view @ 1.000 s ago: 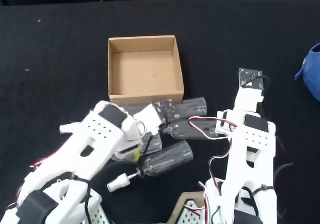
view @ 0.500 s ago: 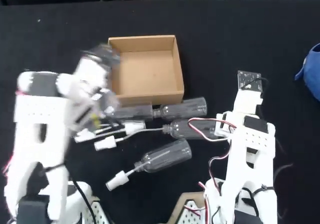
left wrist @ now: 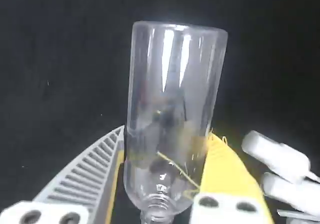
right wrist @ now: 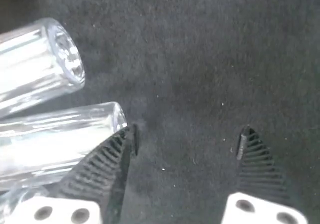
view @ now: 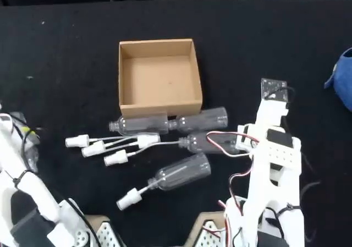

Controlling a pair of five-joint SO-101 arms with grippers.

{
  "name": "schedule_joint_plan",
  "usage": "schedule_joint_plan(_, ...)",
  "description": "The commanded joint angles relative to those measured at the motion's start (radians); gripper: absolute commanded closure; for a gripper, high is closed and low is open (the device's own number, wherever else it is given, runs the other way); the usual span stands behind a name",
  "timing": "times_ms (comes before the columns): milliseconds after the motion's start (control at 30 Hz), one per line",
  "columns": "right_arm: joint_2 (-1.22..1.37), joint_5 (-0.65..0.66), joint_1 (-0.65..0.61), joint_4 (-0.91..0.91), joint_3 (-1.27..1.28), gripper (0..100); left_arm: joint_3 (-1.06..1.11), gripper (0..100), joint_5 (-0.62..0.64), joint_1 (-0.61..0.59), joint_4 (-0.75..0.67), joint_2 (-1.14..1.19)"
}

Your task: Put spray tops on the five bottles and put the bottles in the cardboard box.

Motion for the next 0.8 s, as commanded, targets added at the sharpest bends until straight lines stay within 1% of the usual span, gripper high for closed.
schedule_joint_plan(0,-0.019,-0.005,0.014,-0.02,-0.004,70.5,0.035,84,0.069,-0.01,-0.044,-0.006)
schedule_joint_plan(67,-0.019,-0.005,0.014,-0.02,-0.004,70.5,0.041,76,0.118,-0.012,-0.044,-0.006)
schedule_joint_plan(100,-0.019,-0.005,0.014,-0.02,-0.004,70.5,0.036,75,0.133,-0.013,-0.044,-0.006)
schedule_joint_plan(200,-0.019,-0.005,0.014,-0.02,-0.004,70.5,-0.012,75,0.141,-0.016,-0.034,-0.017)
schedule_joint_plan(267,-0.019,-0.005,0.014,-0.02,-0.004,70.5,-0.09,75,0.138,-0.015,0.032,-0.008)
schedule_joint_plan(333,-0.019,-0.005,0.014,-0.02,-0.004,70.5,-0.185,75,0.092,-0.013,0.121,-0.005)
schedule_joint_plan(400,-0.019,-0.005,0.014,-0.02,-0.002,70.5,-0.274,75,0.015,-0.022,0.186,-0.005)
schedule_joint_plan(433,-0.019,-0.005,0.014,-0.02,-0.002,70.5,-0.311,75,-0.048,-0.03,0.204,-0.005)
schedule_joint_plan(467,-0.019,-0.005,0.014,-0.02,-0.002,70.5,-0.338,75,-0.14,-0.042,0.206,-0.005)
schedule_joint_plan(533,-0.019,-0.005,0.014,-0.02,-0.002,70.5,-0.357,75,-0.358,-0.061,0.175,-0.005)
schedule_joint_plan(600,-0.019,-0.005,0.014,-0.02,-0.002,70.5,-0.332,75,-0.586,-0.079,0.14,-0.005)
schedule_joint_plan(667,-0.019,-0.005,0.014,-0.021,-0.004,70.5,-0.298,75,-0.79,-0.094,0.146,-0.005)
schedule_joint_plan(767,-0.019,-0.005,0.014,-0.021,-0.004,70.5,-0.26,75,-1.023,-0.142,0.166,-0.005)
